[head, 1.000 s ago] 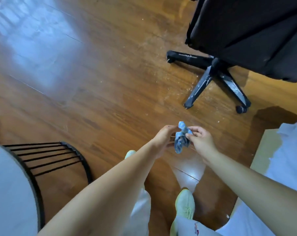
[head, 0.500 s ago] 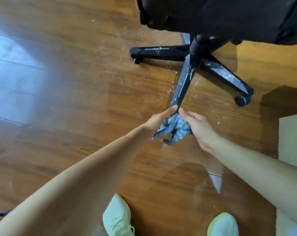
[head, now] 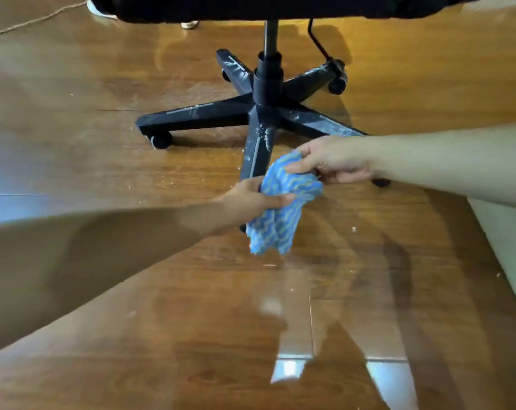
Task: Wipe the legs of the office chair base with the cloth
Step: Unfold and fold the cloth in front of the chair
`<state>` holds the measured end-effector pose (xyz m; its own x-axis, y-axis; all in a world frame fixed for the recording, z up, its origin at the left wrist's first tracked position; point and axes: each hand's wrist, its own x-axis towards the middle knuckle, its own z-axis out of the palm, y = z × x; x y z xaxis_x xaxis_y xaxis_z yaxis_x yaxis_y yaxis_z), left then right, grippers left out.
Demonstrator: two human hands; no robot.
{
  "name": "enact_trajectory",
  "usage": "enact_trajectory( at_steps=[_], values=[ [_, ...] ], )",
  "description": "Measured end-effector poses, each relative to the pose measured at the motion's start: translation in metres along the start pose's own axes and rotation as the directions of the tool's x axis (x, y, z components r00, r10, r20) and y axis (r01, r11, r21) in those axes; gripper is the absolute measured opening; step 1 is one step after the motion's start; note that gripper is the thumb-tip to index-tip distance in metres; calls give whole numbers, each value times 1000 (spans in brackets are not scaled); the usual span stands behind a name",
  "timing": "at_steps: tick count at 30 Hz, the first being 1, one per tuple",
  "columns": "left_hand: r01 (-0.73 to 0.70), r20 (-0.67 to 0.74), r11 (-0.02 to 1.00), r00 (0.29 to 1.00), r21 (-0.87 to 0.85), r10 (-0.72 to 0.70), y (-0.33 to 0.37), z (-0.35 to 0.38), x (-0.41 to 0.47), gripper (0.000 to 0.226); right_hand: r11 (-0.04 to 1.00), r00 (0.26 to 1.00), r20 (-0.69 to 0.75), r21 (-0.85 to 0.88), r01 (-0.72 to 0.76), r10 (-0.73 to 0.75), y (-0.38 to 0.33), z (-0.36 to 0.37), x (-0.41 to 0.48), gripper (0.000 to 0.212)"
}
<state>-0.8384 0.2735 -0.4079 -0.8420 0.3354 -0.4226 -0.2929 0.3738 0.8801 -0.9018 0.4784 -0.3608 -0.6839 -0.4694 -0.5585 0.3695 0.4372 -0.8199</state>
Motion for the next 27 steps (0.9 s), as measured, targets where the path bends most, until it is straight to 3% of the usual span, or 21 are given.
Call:
enact_trajectory(
  at_steps=[2,4,7,11,14,16,19,22,25,27],
  values=[
    [15,-23,999,1000,28,-14,20,-12,-13,24,1000,999,-30,20,12,-11,-13,-3,-11,34],
    [37,-15,996,999,84,-36,39,-27,-25,25,997,996,-88,74,36,-29,-22,-8,-14,22],
    [92,22,976,995,195,-98,51,-43,-45,27,998,998,-11,28,62,-62,-31,-6,-24,17],
    [154,-14,982,988,113,-153,44,-49,-47,41,991,998,9,-116,64,-63,-37,-20,-29,33],
    [164,28,982,985,94,-168,42,-45,-50,22,991,996,-68,-128,44,-53,-39,-18,-38,47],
    [118,14,992,993,52,-119,55,-40,-54,19,991,993,-77,-108,80,-88,-40,-11,-47,42],
    [12,-88,998,996,-58,-17,81,-26,-53,35,992,992,-65,-74,103,-108,-40,-2,-55,44],
    [-73,-115,997,991,-39,68,95,-11,-49,41,990,986,-88,-36,139,-142,-39,-1,-58,42],
    [-132,-182,991,975,-22,126,96,-7,-51,31,974,973,-137,105,202,-187,-33,0,-66,39],
    [-155,-242,987,960,-50,138,95,-5,-50,22,981,987,-65,112,156,-150,-23,4,-75,48]
  ],
)
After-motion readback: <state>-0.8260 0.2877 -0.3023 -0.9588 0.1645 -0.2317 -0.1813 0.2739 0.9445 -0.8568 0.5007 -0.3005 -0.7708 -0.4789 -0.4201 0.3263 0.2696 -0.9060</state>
